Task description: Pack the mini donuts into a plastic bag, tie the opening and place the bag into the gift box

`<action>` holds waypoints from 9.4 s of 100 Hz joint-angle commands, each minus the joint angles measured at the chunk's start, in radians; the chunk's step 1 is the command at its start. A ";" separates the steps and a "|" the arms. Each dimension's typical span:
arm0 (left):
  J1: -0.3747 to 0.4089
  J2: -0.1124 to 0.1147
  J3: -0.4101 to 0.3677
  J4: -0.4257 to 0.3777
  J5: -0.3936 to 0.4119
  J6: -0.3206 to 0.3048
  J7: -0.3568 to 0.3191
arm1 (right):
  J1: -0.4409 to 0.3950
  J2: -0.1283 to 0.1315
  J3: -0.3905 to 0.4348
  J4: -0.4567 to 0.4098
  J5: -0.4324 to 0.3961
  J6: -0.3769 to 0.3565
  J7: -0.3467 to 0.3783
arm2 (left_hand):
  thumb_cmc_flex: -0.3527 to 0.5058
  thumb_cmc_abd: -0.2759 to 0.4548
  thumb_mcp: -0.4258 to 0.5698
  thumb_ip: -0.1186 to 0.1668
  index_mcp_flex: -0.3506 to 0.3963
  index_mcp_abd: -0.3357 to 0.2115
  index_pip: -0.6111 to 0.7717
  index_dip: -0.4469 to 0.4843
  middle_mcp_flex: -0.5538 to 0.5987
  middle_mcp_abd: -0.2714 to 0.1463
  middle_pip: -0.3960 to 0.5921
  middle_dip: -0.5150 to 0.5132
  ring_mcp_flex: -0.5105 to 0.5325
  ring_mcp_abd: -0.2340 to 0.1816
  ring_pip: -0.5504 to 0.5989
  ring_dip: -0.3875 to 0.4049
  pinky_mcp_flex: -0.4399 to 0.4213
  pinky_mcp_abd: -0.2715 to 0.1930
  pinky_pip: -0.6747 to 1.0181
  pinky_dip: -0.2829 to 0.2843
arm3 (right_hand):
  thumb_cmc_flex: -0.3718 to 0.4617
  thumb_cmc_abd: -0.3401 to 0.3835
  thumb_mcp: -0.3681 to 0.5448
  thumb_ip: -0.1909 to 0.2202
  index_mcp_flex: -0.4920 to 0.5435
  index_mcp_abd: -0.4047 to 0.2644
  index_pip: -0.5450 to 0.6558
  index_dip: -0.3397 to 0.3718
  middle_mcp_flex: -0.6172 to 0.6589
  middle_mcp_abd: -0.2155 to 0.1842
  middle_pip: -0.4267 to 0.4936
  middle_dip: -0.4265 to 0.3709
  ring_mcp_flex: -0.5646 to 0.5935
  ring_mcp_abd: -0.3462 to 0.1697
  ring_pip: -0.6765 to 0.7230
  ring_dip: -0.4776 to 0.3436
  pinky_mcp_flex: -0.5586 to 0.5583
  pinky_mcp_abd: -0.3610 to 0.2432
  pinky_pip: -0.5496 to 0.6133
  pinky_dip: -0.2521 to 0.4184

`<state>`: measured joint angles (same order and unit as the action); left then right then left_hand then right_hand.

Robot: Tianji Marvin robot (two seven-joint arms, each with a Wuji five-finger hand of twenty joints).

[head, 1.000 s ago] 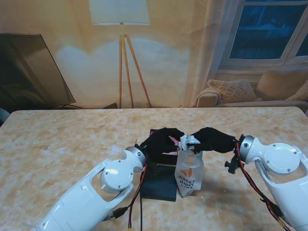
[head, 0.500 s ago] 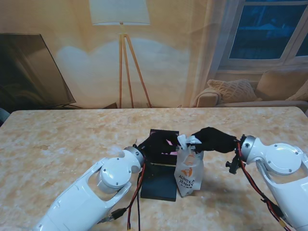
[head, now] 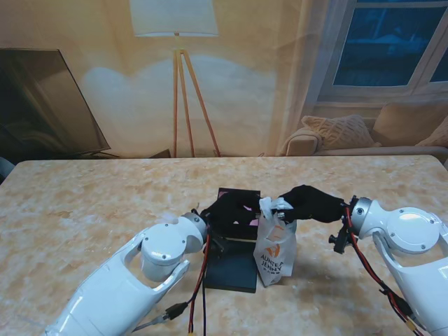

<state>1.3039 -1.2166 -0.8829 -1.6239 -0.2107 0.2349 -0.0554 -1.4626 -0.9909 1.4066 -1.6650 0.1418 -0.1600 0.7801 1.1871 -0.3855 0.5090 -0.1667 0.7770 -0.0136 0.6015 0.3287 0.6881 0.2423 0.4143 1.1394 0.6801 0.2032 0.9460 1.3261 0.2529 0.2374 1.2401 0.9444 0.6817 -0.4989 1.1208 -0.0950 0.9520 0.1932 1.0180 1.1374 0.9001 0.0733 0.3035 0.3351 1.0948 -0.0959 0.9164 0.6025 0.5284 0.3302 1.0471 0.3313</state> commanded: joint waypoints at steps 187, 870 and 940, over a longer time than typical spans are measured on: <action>-0.043 0.002 0.006 0.051 -0.229 0.034 -0.222 | 0.029 -0.009 0.000 0.054 0.112 0.104 0.108 | 0.035 0.160 0.148 0.091 0.022 -0.026 -0.028 0.107 -0.290 -0.173 -0.115 -0.810 -0.454 -0.048 -0.770 -0.829 -0.260 -0.070 -0.611 -0.336 | 0.288 0.086 0.245 0.073 0.136 -0.570 0.230 0.128 0.083 -0.219 0.092 0.080 0.085 -0.033 0.028 -0.021 0.024 0.010 0.033 0.010; -0.057 -0.036 0.089 0.017 0.097 0.052 0.036 | 0.056 -0.013 -0.125 -0.001 -0.383 0.170 -0.142 | -0.193 -0.027 0.119 0.037 -0.144 0.360 0.382 0.753 -0.228 0.059 -0.027 -0.653 -0.413 0.127 -0.585 -0.676 -0.243 -0.003 -0.497 -0.286 | -0.302 0.155 -0.612 0.012 -0.052 -0.294 -0.250 -0.276 0.240 -0.092 0.544 0.461 0.173 -0.046 0.279 0.033 0.130 -0.035 0.229 0.004; -0.040 -0.027 0.091 -0.008 0.116 0.041 0.028 | 0.042 -0.043 -0.130 -0.006 -0.345 0.245 -0.253 | -0.186 -0.021 0.096 0.044 -0.146 0.356 0.380 0.737 -0.223 0.062 -0.022 -0.652 -0.410 0.131 -0.578 -0.674 -0.243 0.003 -0.492 -0.290 | 0.025 -0.120 -0.019 -0.072 -0.131 -0.365 -0.030 -0.534 0.275 -0.106 0.526 0.470 0.185 -0.047 0.273 0.030 0.104 -0.056 0.226 -0.011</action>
<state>1.2587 -1.2391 -0.7914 -1.6160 -0.0957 0.2819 -0.0085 -1.4074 -1.0253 1.2783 -1.6663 -0.2023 0.0810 0.5143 1.0119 -0.4224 0.6224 -0.1444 0.6371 0.3706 0.9608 1.0677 0.4744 0.3086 0.3848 0.4896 0.2763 0.3365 0.3504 0.6632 0.0162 0.2637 0.7354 0.6741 0.6495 -0.5884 0.9857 -0.1753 0.8184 -0.0964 0.9913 0.5955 1.1426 -0.0083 0.8218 0.7842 1.2483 -0.1021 1.1817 0.6435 0.6382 0.2912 1.2513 0.3270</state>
